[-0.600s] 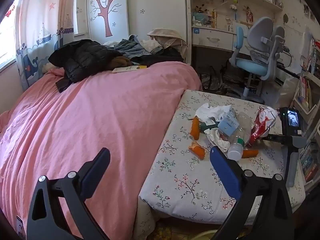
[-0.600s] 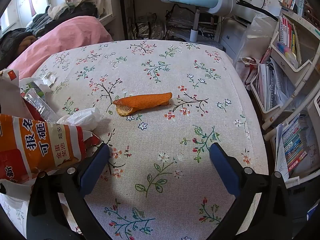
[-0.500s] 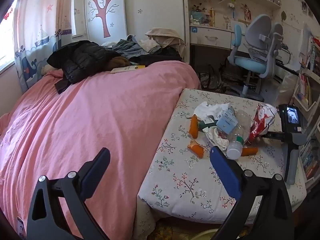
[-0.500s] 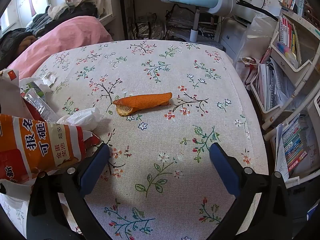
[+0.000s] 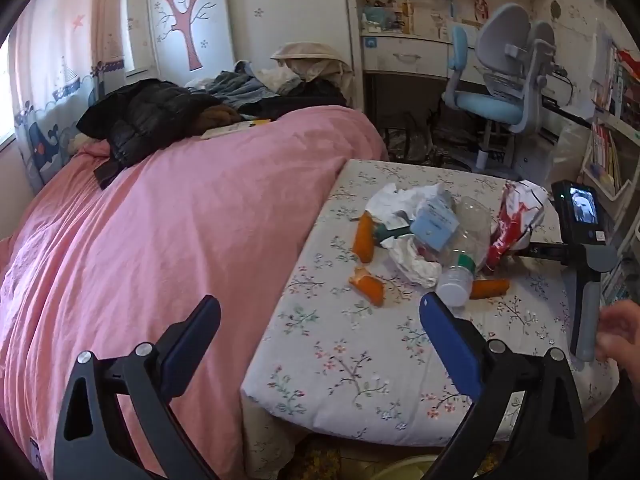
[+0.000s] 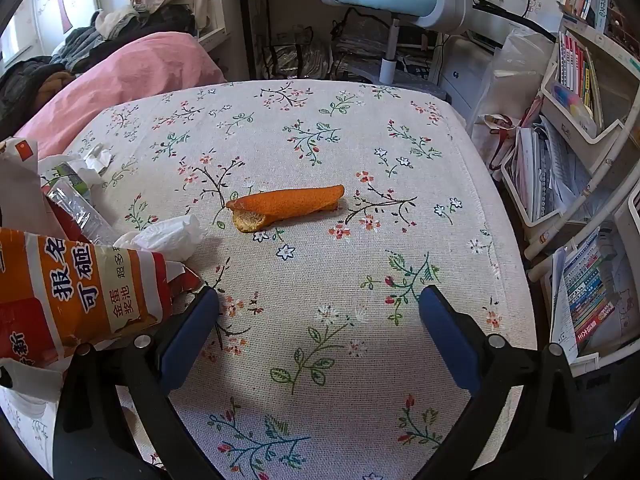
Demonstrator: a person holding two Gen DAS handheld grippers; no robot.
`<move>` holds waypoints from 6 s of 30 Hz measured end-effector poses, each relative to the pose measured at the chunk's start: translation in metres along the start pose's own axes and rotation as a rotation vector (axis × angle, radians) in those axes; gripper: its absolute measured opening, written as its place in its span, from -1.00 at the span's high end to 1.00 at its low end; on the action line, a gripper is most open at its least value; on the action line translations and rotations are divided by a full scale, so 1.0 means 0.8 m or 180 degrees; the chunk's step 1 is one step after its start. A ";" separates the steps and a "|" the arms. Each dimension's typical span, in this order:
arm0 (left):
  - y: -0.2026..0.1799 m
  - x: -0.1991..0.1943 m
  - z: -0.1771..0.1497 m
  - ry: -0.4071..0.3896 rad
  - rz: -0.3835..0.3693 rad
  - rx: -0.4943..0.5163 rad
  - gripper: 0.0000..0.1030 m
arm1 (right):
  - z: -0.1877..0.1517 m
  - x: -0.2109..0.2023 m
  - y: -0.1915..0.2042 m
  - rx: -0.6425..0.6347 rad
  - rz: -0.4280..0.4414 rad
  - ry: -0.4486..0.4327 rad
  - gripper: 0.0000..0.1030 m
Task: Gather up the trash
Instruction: 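Move the right gripper toward the red snack bag on the table, then grasp the red snack bag with the right gripper, then carry the red snack bag with the right gripper while the left gripper grasps an orange peel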
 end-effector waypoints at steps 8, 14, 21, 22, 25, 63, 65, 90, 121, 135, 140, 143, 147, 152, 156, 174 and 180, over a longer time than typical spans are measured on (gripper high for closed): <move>-0.015 0.008 0.006 0.0009 -0.0065 0.0083 -0.85 | 0.000 0.000 0.000 0.0000 0.0000 -0.0001 -0.87; -0.024 0.014 0.012 0.0000 -0.0130 0.0112 -0.85 | -0.002 0.001 0.002 0.0008 0.0000 0.0001 -0.87; -0.025 0.023 0.025 0.0000 -0.0203 0.0067 -0.85 | -0.016 -0.007 0.003 -0.0165 0.0108 0.0258 -0.86; -0.026 0.023 0.026 -0.0002 -0.0226 0.0051 -0.85 | -0.018 -0.008 -0.004 -0.0105 0.0080 0.0277 -0.86; -0.029 0.026 0.028 -0.0003 -0.0245 0.0044 -0.85 | -0.023 -0.017 -0.032 0.0097 -0.0120 0.0301 -0.86; -0.043 -0.016 0.011 -0.0156 -0.0448 0.0117 -0.85 | -0.062 -0.336 0.068 -0.0486 0.0574 -0.1407 -0.86; -0.044 -0.017 0.011 -0.0166 -0.0459 0.0119 -0.85 | -0.062 -0.337 0.069 -0.0488 0.0600 -0.1412 -0.86; -0.038 -0.013 0.005 -0.0078 -0.0405 0.0069 -0.85 | -0.066 -0.337 0.082 -0.0602 0.0675 -0.1430 -0.86; -0.017 0.002 -0.002 0.0112 -0.0303 -0.0071 -0.85 | -0.080 -0.308 0.093 -0.0802 0.0603 -0.1203 -0.86; -0.008 0.007 -0.004 0.0136 -0.0234 -0.0080 -0.85 | -0.086 -0.285 0.094 -0.0833 0.0566 -0.1046 -0.86; 0.012 0.012 -0.005 0.0183 -0.0139 -0.0173 -0.85 | -0.089 -0.271 0.090 -0.0813 0.0558 -0.0952 -0.86; 0.034 0.019 -0.009 0.0257 0.0007 -0.0239 -0.85 | -0.093 -0.254 0.086 -0.0800 0.0549 -0.0809 -0.86; 0.061 0.024 -0.014 0.0328 0.0111 -0.0356 -0.85 | -0.100 -0.234 0.075 -0.0798 0.0501 -0.0640 -0.86; 0.072 0.035 -0.018 0.0423 0.0147 -0.0372 -0.85 | -0.109 -0.206 0.060 -0.0753 0.0461 -0.0414 -0.86; 0.046 0.062 -0.017 0.0597 -0.0071 -0.0381 -0.85 | -0.109 -0.189 0.051 -0.0609 0.0529 -0.0271 -0.86; -0.004 0.167 -0.018 0.0983 -0.0057 -0.0345 -0.78 | -0.116 -0.123 0.067 -0.0705 0.0574 0.0168 -0.47; -0.011 0.193 -0.030 0.1181 -0.0184 -0.0337 -0.07 | -0.120 -0.118 0.072 -0.0605 0.0882 0.0318 0.17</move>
Point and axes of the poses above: each gripper's, at about its wrist camera, not at the fingertips, and x roughly the way its jaws point, y to its left, z to its top, the point moved 10 cm from there along x, roughly the way its jaws point, and after that the axes turned 7 degrees about -z, right-handed, at the moved point
